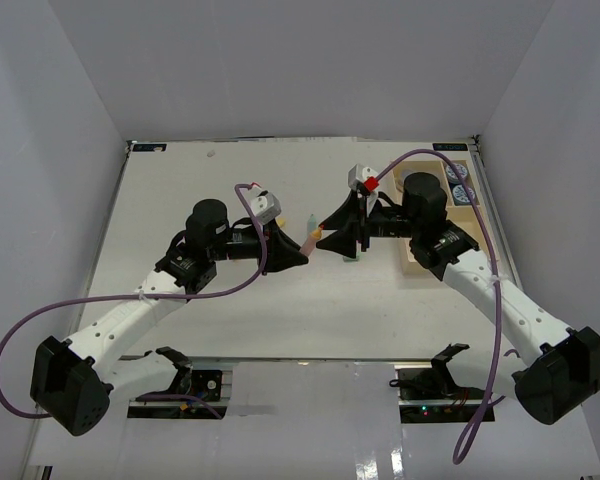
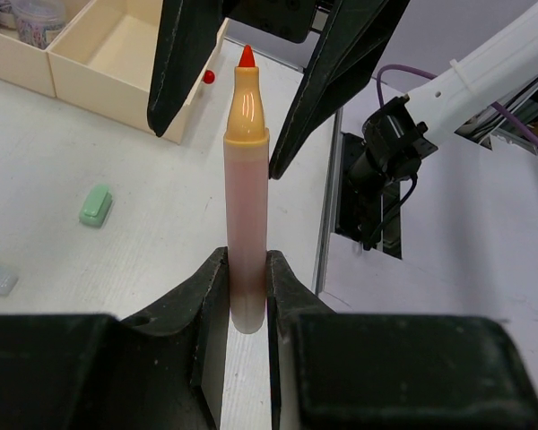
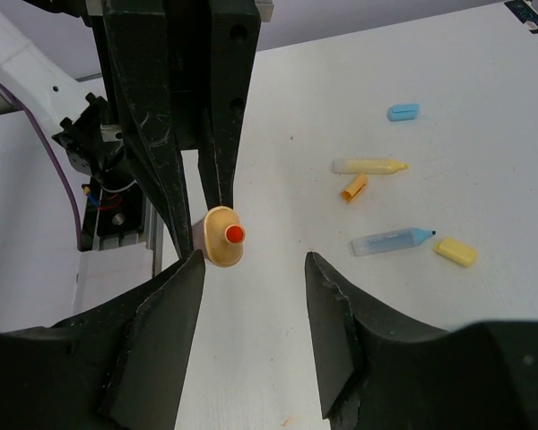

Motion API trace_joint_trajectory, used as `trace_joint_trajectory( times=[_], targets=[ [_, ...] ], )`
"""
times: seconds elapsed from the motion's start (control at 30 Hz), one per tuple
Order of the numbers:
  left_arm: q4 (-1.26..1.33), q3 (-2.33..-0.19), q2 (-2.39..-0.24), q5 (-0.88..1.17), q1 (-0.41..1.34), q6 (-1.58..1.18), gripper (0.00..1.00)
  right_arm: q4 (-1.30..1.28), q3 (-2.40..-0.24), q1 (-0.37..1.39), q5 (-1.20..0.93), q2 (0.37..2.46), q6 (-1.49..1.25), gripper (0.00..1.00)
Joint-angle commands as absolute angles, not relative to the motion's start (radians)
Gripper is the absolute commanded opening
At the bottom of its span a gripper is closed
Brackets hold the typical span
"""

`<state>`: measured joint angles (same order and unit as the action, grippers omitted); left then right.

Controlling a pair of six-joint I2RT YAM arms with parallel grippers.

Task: Sort the stationery into containers
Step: Pick up the pen from the center of the board.

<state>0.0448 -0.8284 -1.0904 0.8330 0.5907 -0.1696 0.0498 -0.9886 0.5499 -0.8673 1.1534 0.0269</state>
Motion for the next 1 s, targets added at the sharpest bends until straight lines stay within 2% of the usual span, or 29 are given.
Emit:
trace_joint_trajectory(
  times=[0.0,0.97],
  targets=[
    [0.066,-0.824,-1.071,0.884,0.581,-0.167,0.04,0.064,-1.048,0.548,-0.910,1.154,0.025,0.55],
    [0.126,-0.795,-1.091,0.914,0.578,-0.166,0.06,0.104,-1.071,0.561,-1.031,1.196,-0.028,0.47]
  ],
)
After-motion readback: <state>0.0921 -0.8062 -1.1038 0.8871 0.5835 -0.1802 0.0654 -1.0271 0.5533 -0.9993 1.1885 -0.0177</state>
